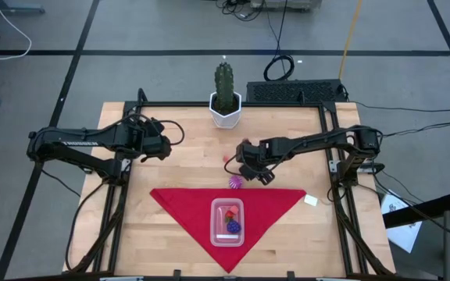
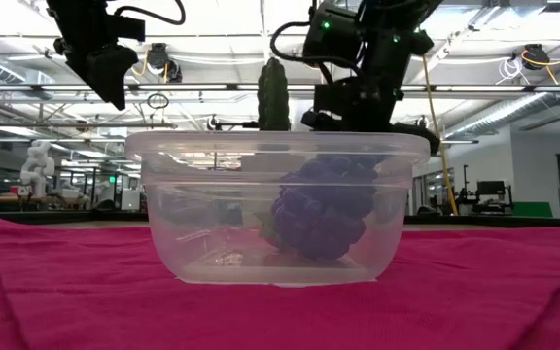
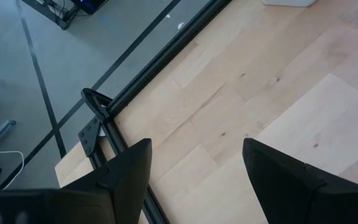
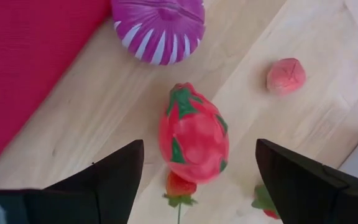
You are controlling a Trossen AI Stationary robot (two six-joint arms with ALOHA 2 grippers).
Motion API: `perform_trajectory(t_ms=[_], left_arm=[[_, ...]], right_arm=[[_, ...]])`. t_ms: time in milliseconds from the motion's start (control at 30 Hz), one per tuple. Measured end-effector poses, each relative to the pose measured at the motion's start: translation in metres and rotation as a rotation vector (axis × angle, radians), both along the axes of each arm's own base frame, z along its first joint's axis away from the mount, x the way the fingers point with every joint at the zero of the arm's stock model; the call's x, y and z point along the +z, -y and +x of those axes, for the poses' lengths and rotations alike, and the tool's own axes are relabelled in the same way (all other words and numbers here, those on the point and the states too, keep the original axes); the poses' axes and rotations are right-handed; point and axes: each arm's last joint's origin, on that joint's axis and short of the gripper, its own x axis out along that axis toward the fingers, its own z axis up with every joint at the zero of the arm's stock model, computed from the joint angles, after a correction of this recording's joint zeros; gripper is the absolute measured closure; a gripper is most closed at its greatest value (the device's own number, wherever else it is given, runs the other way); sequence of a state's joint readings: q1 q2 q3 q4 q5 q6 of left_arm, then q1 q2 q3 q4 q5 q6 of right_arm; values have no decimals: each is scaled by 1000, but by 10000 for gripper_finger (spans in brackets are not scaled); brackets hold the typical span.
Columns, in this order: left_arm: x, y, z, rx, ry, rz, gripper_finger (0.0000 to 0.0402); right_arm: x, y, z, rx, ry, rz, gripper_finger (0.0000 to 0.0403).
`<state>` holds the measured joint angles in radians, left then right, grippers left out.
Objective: Pick and placing Produce into tupperware
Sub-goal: Put the dragon fruit into the transparent bin
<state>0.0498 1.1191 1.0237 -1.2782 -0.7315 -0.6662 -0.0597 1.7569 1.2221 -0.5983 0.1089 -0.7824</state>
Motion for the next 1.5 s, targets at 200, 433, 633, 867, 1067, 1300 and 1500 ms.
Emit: perform_trajectory(t_ms=[200,433,633,867,1067,1300,1500], left_arm=[[0,0,0,0,0,0,144],[0,0,0,0,1,0,144],[0,0,0,0,4,0,144],[0,0,0,-1,3,0,144],[0,0,0,-1,3,0,144],[0,0,0,-2,3,0,144],[0,0,1,-2,8,1,144]], right_arm=[[-12,0,-3,37,22,-16,101],[-17,5,-4,25,45,-19,101],[-23,13,-5,1,71,-22,101],[-26,15,-6,-4,93,-22,101],[-25,16,-4,-3,110,-25,101],[-25,17,-4,-19,116,-19,101],[-25,17,-4,-21,121,-16,101]])
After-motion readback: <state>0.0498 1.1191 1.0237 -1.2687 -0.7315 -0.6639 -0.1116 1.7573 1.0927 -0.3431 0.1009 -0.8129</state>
